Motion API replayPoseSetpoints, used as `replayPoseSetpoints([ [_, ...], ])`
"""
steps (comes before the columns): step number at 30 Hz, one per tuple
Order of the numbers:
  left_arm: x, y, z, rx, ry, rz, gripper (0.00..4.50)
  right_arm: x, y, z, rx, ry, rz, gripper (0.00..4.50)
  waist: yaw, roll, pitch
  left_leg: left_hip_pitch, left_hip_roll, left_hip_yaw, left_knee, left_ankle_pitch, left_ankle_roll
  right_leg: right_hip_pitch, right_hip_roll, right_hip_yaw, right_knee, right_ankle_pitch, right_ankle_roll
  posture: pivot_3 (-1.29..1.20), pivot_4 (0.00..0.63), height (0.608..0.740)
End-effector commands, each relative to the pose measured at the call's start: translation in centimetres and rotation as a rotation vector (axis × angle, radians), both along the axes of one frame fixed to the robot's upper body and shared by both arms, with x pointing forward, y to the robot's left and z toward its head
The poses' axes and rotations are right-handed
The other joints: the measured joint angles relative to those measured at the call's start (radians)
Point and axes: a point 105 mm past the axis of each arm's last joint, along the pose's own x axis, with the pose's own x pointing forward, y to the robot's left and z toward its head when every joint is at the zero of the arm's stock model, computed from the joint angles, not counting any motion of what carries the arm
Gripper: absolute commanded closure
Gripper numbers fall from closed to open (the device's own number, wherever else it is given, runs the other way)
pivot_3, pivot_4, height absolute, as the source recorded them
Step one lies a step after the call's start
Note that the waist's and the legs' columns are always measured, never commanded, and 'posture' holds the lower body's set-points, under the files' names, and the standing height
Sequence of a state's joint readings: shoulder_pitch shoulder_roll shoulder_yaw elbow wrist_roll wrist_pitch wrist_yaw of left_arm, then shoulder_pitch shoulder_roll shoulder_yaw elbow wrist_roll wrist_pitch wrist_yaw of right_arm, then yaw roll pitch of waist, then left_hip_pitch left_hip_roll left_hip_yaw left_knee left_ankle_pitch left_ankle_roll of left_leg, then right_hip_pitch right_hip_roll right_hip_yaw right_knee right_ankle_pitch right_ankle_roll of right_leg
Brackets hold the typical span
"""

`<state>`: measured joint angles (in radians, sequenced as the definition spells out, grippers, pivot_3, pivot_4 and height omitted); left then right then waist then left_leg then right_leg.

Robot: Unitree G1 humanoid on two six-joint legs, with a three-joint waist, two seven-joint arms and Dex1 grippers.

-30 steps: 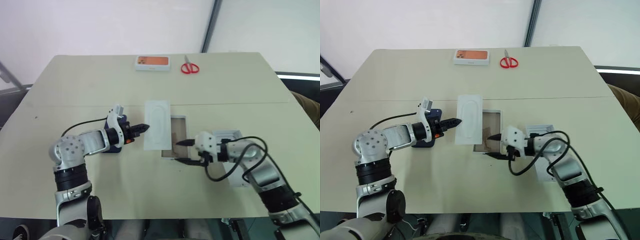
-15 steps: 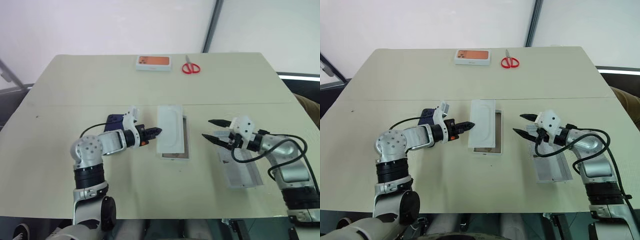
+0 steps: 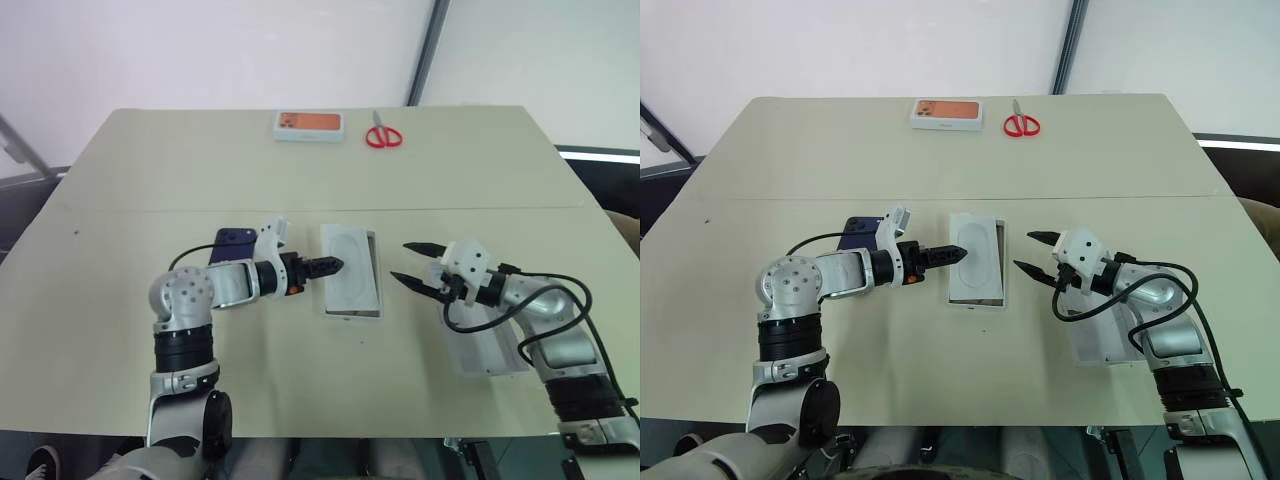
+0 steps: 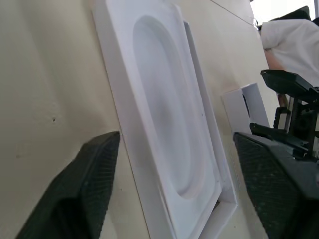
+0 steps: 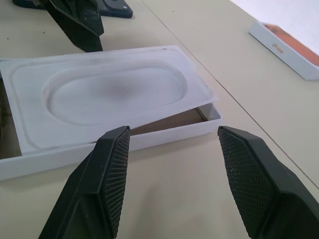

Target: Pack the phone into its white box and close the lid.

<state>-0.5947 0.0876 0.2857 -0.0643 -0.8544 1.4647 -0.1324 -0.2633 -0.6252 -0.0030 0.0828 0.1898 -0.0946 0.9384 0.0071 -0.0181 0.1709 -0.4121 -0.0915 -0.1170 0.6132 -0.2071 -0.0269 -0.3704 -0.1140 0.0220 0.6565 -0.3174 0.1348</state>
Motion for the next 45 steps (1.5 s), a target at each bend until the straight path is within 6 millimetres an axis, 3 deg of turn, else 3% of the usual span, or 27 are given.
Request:
replayPoseSetpoints([
  [1,0.0,0.4,1.5,0.014,-0.078,-0.015,0.94,0.3,0.6,1.5,0.026,-0.059,0.015,1.55,-0.001,0.0,0.0,0.0,0.0,0.0,0.0,0.0,0.0,0.0,0.0,0.0,0.0,0.0,0.0,0.0,0.15,0.74],
  [8,0.1,1.6,3.3,0.031,-0.212,-0.023,0.94,0.7,2.5,3.0,0.08,-0.077,0.05,1.55,-0.004,0.0,0.0,0.0,0.0,0.0,0.0,0.001,-0.002,0.0,0.0,0.0,0.0,0.0,0.0,0.0,0.15,0.74],
  [11,0.2,2.9,3.9,0.052,-0.284,-0.024,0.87,1.0,4.1,3.0,0.077,-0.093,0.067,2.38,-0.01,0.0,0.0,0.0,0.001,0.0,-0.001,0.002,-0.004,-0.001,0.0,0.0,0.0,0.0,0.0,0.0,0.15,0.74],
  [15,0.1,5.3,2.5,0.233,-0.388,-0.063,0.87,1.4,6.5,1.9,0.031,-0.088,0.079,4.41,-0.025,0.001,0.0,0.0,0.001,0.0,-0.002,0.003,-0.004,-0.002,0.001,0.001,0.0,0.0,0.0,0.0,0.15,0.74],
  [18,-0.6,6.1,3.5,0.196,-0.462,-0.116,0.87,1.6,7.8,1.6,0.011,-0.091,0.096,4.46,-0.022,0.001,0.001,0.0,0.001,0.0,-0.003,0.003,-0.004,-0.003,0.001,0.002,0.0,0.0,0.0,0.0,0.15,0.74],
  [20,-1.1,6.4,5.1,0.21,-0.638,-0.147,0.87,2.1,8.5,1.2,-0.033,-0.097,0.098,4.46,-0.021,0.001,0.001,0.0,0.001,0.0,-0.003,0.002,-0.003,-0.003,0.0,0.001,0.0,0.0,0.0,0.0,0.15,0.74],
  [24,-1.1,7.2,6.1,0.213,-0.821,-0.117,0.87,3.4,8.9,1.4,-0.074,-0.124,0.072,4.46,-0.016,0.001,0.001,0.0,0.0,-0.001,-0.002,0.001,-0.001,-0.003,0.0,0.0,-0.001,0.0,-0.001,0.0,0.15,0.74],
  [31,-1.0,7.5,5.3,0.217,-0.864,-0.048,0.87,4.7,9.3,-0.1,-0.193,-0.129,0.039,4.46,-0.022,0.001,0.001,0.0,0.001,-0.001,-0.005,0.001,-0.001,-0.003,0.0,0.001,-0.001,0.0,-0.001,0.0,0.15,0.74],
  [37,-1.3,7.2,4.9,0.197,-0.864,-0.037,0.87,4.0,8.0,-1.7,-0.278,-0.089,0.049,4.46,-0.021,0.001,0.001,0.0,0.001,-0.001,-0.004,0.001,-0.001,-0.003,0.0,0.001,-0.001,0.0,-0.001,0.0,0.15,0.74],
  [45,-1.4,7.3,5.0,0.193,-0.869,-0.028,0.87,2.7,6.8,-1.4,-0.321,-0.043,0.059,4.46,-0.019,0.001,0.001,0.0,0.001,-0.001,-0.004,0.0,-0.001,-0.002,0.0,0.001,-0.001,0.0,-0.001,0.0,0.15,0.74],
])
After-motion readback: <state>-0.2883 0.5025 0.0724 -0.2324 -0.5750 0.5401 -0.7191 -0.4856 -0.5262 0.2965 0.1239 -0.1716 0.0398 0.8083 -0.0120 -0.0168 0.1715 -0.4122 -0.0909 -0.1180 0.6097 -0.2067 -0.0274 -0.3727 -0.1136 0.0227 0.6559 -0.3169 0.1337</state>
